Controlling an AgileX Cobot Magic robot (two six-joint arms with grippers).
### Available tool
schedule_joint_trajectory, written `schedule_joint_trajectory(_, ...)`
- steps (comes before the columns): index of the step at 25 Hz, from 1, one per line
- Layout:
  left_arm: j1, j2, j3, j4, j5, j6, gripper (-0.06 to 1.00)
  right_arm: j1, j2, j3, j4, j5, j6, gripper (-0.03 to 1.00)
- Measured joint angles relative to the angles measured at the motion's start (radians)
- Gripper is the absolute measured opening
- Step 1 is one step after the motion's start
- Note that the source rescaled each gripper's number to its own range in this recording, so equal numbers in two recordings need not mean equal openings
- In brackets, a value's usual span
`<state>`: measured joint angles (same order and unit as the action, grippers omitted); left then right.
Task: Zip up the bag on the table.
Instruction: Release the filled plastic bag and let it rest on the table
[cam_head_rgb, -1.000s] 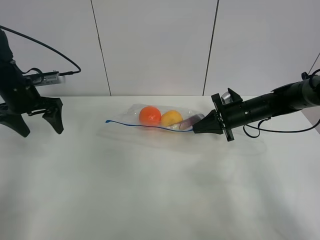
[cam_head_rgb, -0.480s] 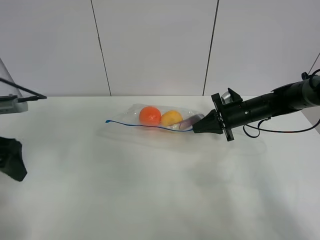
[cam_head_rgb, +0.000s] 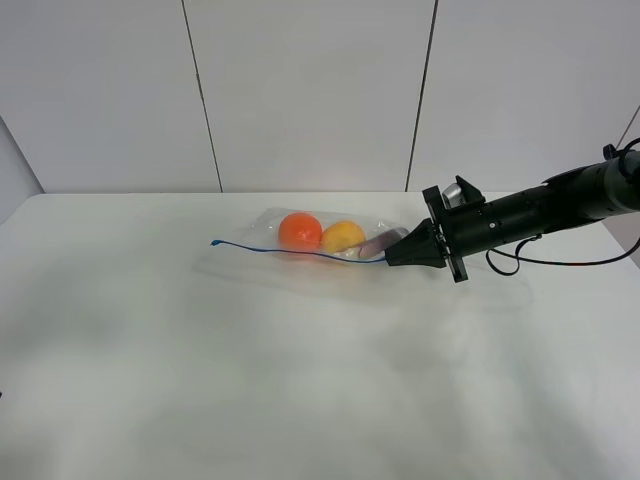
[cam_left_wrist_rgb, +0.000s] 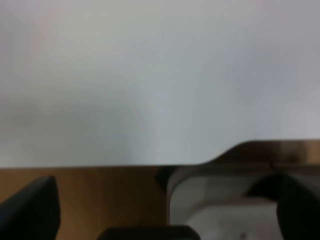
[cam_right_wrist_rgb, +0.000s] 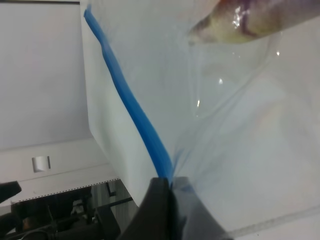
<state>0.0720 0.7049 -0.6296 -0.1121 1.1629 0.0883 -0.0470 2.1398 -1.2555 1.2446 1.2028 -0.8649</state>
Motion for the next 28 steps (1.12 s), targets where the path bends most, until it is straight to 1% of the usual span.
schedule_joint_trajectory(4,0.0,-0.127,0.052,0.001,0.009,-0.004,1.0,0.0,0.0,0.0,0.0,0.0,0.0,0.0)
schedule_joint_trajectory(15,-0.002,-0.372,0.055,0.001,0.005,-0.007,1.0,0.0,0.0,0.0,0.0,0.0,0.0,0.0)
schedule_joint_trajectory(17,-0.017,-0.439,0.055,0.001,0.005,-0.007,1.0,0.0,0.0,0.0,0.0,0.0,0.0,0.0)
schedule_joint_trajectory(22,-0.085,-0.611,0.055,-0.001,0.005,-0.007,1.0,0.0,0.0,0.0,0.0,0.0,0.0,0.0)
schedule_joint_trajectory(26,-0.09,-0.697,0.055,-0.002,0.006,-0.007,1.0,0.0,0.0,0.0,0.0,0.0,0.0,0.0)
schedule_joint_trajectory(28,-0.09,-0.709,0.055,-0.002,0.007,-0.007,1.0,0.0,0.0,0.0,0.0,0.0,0.001,0.0)
